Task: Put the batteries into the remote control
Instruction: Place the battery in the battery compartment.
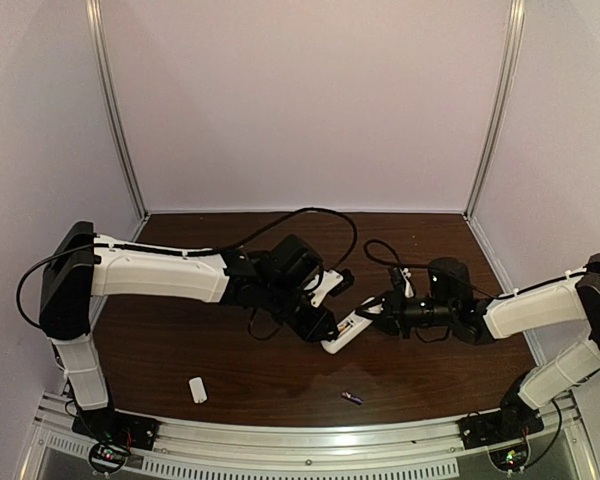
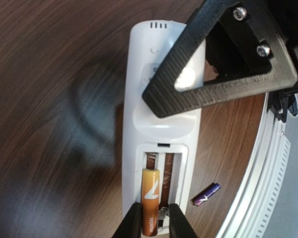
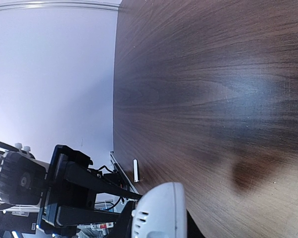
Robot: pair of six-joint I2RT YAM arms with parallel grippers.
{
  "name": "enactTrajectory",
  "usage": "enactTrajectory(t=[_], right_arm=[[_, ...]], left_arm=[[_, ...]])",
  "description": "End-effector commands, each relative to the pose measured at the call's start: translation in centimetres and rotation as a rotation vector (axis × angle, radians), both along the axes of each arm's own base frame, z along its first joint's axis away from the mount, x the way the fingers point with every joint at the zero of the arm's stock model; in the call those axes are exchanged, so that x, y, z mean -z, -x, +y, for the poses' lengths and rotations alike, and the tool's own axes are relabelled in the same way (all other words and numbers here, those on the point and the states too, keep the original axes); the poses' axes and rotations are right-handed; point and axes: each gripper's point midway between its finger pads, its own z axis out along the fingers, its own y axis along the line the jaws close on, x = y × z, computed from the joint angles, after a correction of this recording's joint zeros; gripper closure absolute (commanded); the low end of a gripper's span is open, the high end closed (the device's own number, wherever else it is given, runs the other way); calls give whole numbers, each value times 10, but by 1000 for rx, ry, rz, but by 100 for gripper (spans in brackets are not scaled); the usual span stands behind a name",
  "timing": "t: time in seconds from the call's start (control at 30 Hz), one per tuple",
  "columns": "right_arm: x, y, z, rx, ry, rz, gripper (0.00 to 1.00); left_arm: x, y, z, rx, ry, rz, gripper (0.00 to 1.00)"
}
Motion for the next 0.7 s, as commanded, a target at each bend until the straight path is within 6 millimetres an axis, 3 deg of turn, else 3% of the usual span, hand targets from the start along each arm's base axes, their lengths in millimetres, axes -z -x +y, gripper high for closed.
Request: enactTrajectory(t=[0.0, 0.27, 0.37, 0.57, 0.67], right_arm=[[-13, 5, 3, -40, -57, -21, 100], [-10, 6, 2, -56, -70, -11, 100], [-9, 9, 1, -77, -71, -7, 100], [-5, 16, 2, -129, -53, 1, 100], [-7, 19, 4, -159, -57, 3, 100]], left_arm=[[2, -9, -3, -9, -1, -23, 79], [-14, -9, -5, -2, 40, -45, 68], [-31, -10, -4, 9, 81, -86, 59], [-74, -7, 1, 32, 202, -188, 32], [-88, 0, 3, 82, 248, -231, 27]])
